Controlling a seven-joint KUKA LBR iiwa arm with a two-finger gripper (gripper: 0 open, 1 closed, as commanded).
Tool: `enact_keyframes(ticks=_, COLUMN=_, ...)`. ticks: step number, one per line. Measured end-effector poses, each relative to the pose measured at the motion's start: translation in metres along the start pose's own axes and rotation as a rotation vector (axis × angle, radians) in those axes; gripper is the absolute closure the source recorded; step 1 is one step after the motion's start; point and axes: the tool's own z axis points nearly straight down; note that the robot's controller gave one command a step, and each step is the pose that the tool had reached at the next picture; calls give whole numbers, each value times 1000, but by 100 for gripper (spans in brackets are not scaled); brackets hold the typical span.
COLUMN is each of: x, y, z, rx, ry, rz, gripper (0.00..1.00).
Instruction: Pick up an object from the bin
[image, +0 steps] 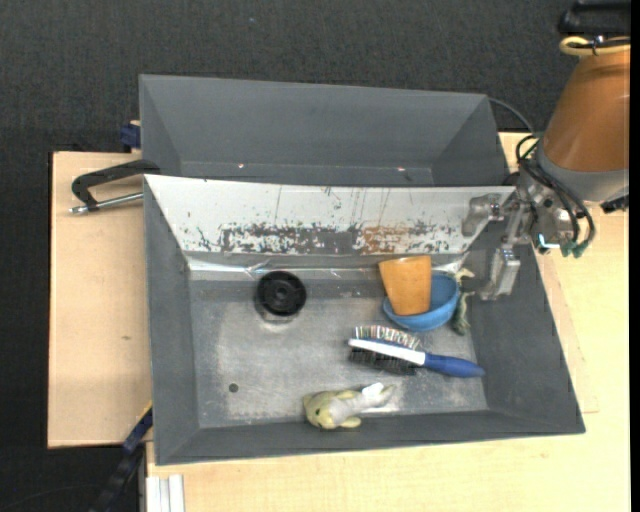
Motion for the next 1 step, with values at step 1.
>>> enact_keyframes(ticks=1, x=25, y=24, z=136, rx=-2, ry=-2, rz=-10, gripper=0)
